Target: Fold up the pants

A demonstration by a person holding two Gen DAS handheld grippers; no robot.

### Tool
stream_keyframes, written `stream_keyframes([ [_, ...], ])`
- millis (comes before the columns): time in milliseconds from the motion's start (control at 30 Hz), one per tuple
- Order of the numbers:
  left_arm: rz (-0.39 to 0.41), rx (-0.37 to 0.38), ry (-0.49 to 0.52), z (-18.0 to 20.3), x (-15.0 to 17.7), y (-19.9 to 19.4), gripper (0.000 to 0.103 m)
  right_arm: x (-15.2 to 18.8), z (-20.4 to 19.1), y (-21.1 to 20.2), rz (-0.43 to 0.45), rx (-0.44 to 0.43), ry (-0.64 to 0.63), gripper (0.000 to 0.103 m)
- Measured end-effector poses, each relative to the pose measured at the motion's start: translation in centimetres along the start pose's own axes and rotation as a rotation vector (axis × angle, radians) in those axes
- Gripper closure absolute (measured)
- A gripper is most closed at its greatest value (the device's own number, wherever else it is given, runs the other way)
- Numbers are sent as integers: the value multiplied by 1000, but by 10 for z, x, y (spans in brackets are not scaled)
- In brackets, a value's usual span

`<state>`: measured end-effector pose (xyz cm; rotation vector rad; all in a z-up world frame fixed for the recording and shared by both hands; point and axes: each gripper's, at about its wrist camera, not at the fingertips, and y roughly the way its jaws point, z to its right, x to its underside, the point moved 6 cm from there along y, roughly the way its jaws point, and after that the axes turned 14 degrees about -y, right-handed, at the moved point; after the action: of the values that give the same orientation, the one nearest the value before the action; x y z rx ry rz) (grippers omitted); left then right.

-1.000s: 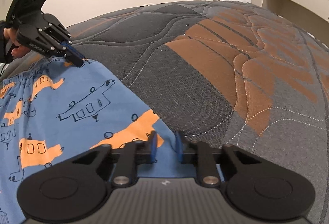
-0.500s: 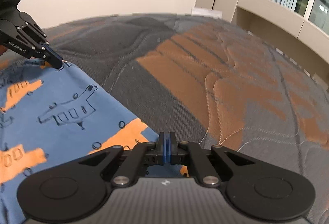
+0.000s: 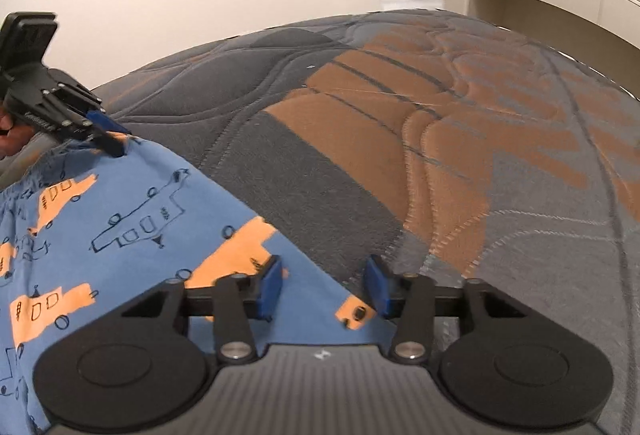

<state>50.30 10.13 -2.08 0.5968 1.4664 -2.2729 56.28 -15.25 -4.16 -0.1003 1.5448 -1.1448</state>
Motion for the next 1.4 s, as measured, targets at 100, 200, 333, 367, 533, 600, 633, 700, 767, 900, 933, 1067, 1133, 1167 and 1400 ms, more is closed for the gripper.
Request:
stream_keyframes([
  [100,10,-31,-3,4,2,-2,101,-4,-14,-1,0,15,-47,99],
  [200,83,-41,23,15,3,-19,101,-9,-27,-12,-5,104,-79,101],
  [333,208,-20,123,39,13,-60,101,-20,-52,-58,87,257,-105,101],
  [367,239,-17,159,46,18,-72,100,-21,-63,-74,117,287,-114,101],
  [533,315,27,277,75,64,-126,100,-7,-135,-150,208,377,-156,101],
  [600,342,55,314,83,92,-147,100,6,-172,-177,228,401,-174,101],
  [633,359,72,341,87,108,-157,100,12,-188,-186,232,409,-183,101],
  [700,387,92,394,91,139,-172,100,26,-224,-203,233,422,-188,101],
  [767,395,104,422,92,167,-180,100,40,-251,-213,230,414,-169,101],
  [900,396,112,487,85,221,-179,100,69,-301,-214,197,397,-132,101],
  [933,390,114,487,82,231,-177,100,75,-308,-212,184,393,-122,101],
  [1067,363,97,469,68,259,-159,100,98,-332,-195,134,396,-111,101],
  [1133,364,91,470,62,262,-154,100,104,-337,-189,126,397,-110,101],
  [1167,365,91,465,60,265,-154,100,107,-340,-188,124,405,-116,102],
  [1400,321,75,460,54,274,-146,99,107,-358,-190,102,411,-169,103],
])
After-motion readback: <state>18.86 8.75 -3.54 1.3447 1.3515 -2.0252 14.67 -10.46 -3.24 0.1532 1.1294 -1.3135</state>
